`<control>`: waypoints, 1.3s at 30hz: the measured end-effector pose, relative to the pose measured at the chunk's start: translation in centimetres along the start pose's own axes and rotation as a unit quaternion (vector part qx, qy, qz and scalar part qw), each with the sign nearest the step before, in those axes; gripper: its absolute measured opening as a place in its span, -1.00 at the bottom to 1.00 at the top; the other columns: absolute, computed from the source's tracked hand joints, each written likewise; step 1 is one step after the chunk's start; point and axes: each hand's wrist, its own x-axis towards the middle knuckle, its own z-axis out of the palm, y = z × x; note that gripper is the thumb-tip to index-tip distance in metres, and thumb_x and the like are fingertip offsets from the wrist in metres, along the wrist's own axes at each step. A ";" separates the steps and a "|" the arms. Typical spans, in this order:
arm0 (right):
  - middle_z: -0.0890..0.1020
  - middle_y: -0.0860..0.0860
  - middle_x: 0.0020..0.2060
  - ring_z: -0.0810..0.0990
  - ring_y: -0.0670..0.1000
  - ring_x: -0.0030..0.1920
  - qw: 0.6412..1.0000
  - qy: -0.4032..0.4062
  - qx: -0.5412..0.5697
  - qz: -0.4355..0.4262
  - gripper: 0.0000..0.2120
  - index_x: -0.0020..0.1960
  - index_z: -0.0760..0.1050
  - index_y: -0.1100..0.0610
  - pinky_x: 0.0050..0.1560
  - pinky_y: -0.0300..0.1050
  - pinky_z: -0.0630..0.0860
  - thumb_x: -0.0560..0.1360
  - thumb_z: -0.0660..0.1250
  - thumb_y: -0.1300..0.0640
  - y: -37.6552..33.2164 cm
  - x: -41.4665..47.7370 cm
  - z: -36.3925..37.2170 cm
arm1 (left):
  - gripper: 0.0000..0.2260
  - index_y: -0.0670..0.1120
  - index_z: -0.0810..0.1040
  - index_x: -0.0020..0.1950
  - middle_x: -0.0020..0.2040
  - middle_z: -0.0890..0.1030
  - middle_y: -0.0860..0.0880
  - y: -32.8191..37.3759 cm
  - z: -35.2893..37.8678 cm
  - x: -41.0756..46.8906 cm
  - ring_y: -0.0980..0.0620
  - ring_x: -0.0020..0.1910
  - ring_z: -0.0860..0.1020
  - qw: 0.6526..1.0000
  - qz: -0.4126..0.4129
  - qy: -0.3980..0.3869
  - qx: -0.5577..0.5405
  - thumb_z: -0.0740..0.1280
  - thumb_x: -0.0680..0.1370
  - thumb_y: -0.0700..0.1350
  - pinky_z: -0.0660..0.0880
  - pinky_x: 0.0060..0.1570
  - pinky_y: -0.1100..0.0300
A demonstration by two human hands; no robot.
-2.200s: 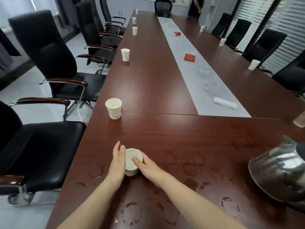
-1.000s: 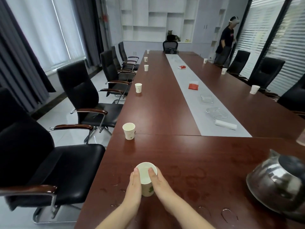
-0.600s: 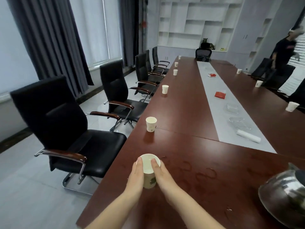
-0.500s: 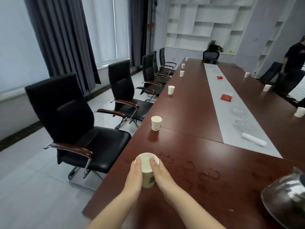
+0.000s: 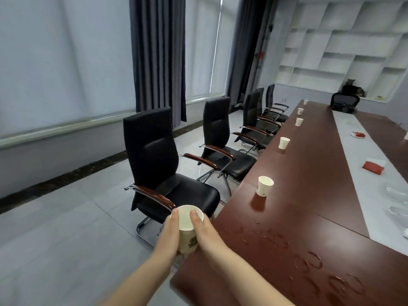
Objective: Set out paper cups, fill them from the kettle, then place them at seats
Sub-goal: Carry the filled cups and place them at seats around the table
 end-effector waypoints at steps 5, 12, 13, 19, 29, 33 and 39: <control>0.48 -0.03 0.17 0.46 0.04 0.22 0.999 -0.034 0.011 0.038 -0.66 0.32 0.27 -0.09 0.29 0.10 0.46 0.61 0.05 -0.19 -3.4 4.9 8.0 | -0.69 0.10 0.34 0.21 -0.06 0.46 0.08 3.1 -8.0 4.9 0.04 -0.07 0.47 0.999 0.017 0.014 0.030 -0.02 0.62 0.21 0.52 -0.03 0.04; 0.46 -0.04 0.20 0.45 0.03 0.24 0.999 -0.048 0.017 0.015 -0.70 0.28 0.29 -0.12 0.29 0.08 0.46 0.61 0.05 -0.19 -9.0 12.1 19.1 | -0.69 0.09 0.32 0.28 0.05 0.45 0.01 8.6 -19.0 11.9 0.05 -0.04 0.46 0.998 0.039 0.020 0.042 -0.02 0.64 0.17 0.55 -0.07 0.05; 0.46 -0.02 0.22 0.45 0.04 0.24 0.998 -0.051 0.023 0.014 -0.68 0.31 0.29 -0.12 0.28 0.10 0.47 0.61 0.06 -0.19 -9.6 13.3 20.6 | -0.68 0.09 0.33 0.29 0.04 0.46 0.02 9.4 -20.5 12.9 0.06 -0.03 0.46 0.998 0.047 0.024 0.044 -0.02 0.63 0.17 0.56 -0.02 0.02; 0.43 0.01 0.19 0.43 0.05 0.22 0.995 -0.086 0.033 0.030 -0.60 0.39 0.25 -0.08 0.23 0.07 0.52 0.61 0.07 -0.18 -12.7 20.5 28.9 | -0.62 0.04 0.29 0.39 0.15 0.42 -0.03 12.6 -28.7 19.8 -0.01 0.06 0.46 0.996 0.041 0.063 0.048 0.00 0.64 0.17 0.54 0.12 -0.06; 0.43 -0.02 0.11 0.46 -0.03 0.08 0.987 -0.153 0.041 0.040 -0.59 0.40 0.25 -0.07 0.18 0.06 0.55 0.61 0.07 -0.18 -15.7 36.2 40.4 | -0.59 0.05 0.32 0.41 0.21 0.45 -0.05 16.8 -39.5 35.0 -0.05 0.17 0.47 0.993 0.011 0.112 0.021 0.03 0.63 0.18 0.51 0.18 -0.09; 0.46 -0.01 0.17 0.48 -0.07 0.07 0.986 -0.159 0.037 0.035 -0.57 0.42 0.25 -0.06 0.13 0.01 0.57 0.61 0.07 -0.19 -17.9 44.4 43.6 | -0.60 0.06 0.34 0.39 0.25 0.46 -0.06 19.7 -42.5 43.0 -0.05 0.20 0.46 0.993 0.003 0.113 0.020 0.02 0.63 0.19 0.50 0.19 -0.10; 0.45 -0.04 0.11 0.47 -0.09 0.03 0.987 -0.155 0.040 0.027 -0.57 0.41 0.25 -0.04 0.08 -0.06 0.56 0.61 0.06 -0.19 -22.2 55.4 47.1 | -0.71 0.12 0.36 0.24 0.10 0.50 0.00 25.0 -45.3 54.0 0.00 0.11 0.50 0.994 0.008 0.110 0.000 0.00 0.63 0.19 0.52 0.16 -0.11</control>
